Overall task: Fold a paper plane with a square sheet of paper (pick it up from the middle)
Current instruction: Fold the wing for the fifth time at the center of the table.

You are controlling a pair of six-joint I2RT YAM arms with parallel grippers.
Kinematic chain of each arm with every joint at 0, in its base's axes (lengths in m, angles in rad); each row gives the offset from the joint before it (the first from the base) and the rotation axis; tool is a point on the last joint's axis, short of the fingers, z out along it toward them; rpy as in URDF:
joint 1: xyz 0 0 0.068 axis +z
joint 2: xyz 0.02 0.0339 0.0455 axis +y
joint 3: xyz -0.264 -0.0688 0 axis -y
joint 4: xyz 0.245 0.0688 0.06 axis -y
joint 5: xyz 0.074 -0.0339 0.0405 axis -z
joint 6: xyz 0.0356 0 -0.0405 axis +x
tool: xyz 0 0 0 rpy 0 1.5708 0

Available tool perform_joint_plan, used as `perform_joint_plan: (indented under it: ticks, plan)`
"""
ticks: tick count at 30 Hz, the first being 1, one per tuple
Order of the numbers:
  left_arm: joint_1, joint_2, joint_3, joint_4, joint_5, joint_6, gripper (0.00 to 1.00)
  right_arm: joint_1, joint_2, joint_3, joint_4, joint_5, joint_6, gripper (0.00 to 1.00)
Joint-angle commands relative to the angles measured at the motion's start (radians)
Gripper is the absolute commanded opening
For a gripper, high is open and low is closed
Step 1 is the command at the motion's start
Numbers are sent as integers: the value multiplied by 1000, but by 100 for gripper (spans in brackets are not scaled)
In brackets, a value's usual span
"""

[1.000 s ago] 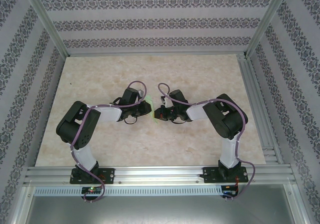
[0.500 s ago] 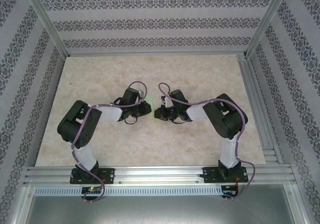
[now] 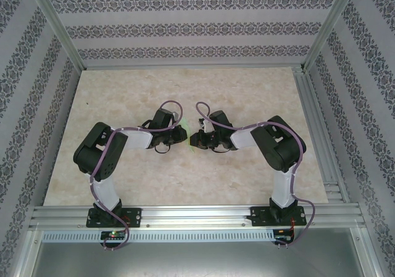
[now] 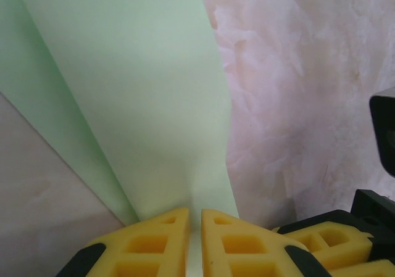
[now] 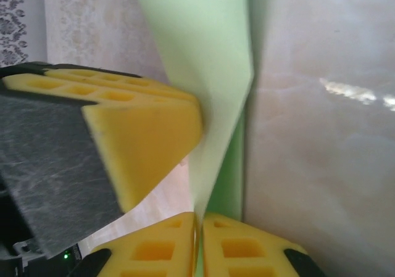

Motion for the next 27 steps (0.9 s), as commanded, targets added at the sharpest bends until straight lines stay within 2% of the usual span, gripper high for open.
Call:
perform_joint_plan:
  ticks: [1, 12, 17, 27]
  plan:
    - [-8, 29, 16, -63, -49, 10, 15, -14, -20, -1, -65, 34, -26, 16]
    - [-8, 38, 20, -86, -53, -5, 15, 15, -67, 9, -127, 1, -53, 19]
    - [-8, 24, 17, -87, -55, -7, 15, 25, -55, 21, -153, 10, -65, 12]
    - [-8, -3, 14, -83, -45, -10, 15, 35, -42, 9, -182, 15, -75, 6]
